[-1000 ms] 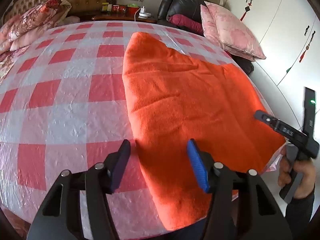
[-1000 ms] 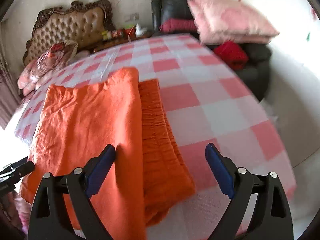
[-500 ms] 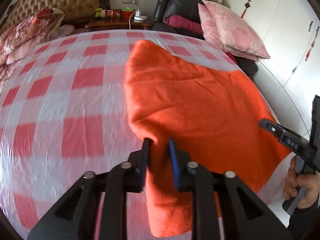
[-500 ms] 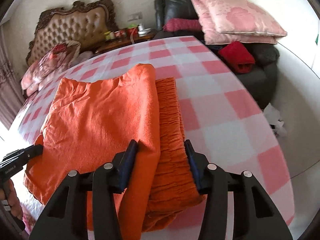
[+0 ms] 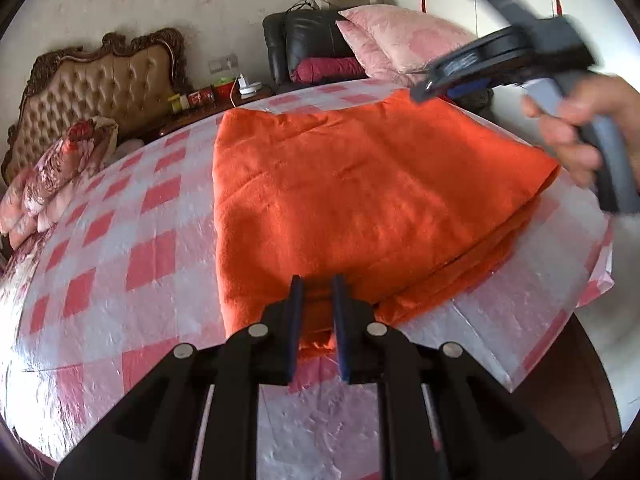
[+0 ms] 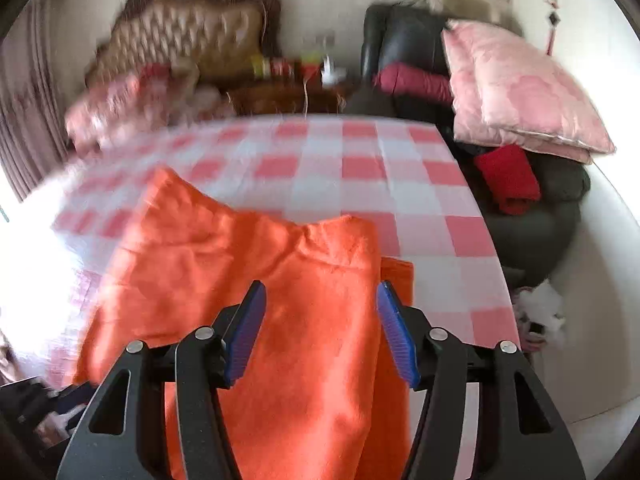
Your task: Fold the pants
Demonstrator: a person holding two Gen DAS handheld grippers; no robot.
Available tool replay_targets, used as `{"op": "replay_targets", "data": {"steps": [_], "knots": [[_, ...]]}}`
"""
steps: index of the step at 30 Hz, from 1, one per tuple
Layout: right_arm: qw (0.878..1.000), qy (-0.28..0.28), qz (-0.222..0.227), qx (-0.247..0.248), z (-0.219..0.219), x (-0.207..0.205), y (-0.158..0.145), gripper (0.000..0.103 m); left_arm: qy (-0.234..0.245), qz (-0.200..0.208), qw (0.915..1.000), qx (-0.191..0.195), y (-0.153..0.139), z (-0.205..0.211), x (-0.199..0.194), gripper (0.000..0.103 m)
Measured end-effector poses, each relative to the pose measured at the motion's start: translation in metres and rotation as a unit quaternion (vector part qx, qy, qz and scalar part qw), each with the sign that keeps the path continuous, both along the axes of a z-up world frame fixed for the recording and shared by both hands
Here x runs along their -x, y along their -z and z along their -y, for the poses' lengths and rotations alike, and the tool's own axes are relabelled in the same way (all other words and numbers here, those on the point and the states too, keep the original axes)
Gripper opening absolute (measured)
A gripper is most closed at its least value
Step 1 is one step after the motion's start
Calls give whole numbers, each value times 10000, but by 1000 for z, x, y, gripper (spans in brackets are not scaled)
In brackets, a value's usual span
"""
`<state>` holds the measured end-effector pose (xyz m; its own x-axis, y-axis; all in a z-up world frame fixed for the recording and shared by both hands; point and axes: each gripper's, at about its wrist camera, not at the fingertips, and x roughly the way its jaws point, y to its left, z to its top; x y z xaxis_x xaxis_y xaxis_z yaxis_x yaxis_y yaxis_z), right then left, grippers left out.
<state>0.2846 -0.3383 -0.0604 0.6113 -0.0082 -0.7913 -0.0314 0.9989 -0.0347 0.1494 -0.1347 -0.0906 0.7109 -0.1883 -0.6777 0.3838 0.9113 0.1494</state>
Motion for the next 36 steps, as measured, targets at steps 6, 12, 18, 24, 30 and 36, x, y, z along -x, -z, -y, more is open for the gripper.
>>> {"op": "replay_targets", "data": {"steps": [6, 12, 18, 24, 30, 36], "knots": [[9992, 392, 9, -63, 25, -1, 13, 61, -20, 174, 9998, -42, 6, 0, 5, 15], [9927, 639, 1014, -105, -3, 101, -21, 74, -191, 486, 9970, 577, -17, -11, 20, 46], [9950, 638, 767, -35, -30, 141, 10, 77, -342, -54, 9958, 851, -7, -13, 14, 49], [9942, 913, 533, -200, -23, 150, 29, 77, -391, 79, 9938, 1036, -23, -20, 25, 58], [9906, 1140, 750, -54, -31, 185, 5, 77, -616, 253, 9895, 1284, -46, -30, 45, 77], [9889, 1177, 902, 104, -39, 211, -15, 81, -523, 29, 9915, 1191, -59, -24, 62, 99]]}}
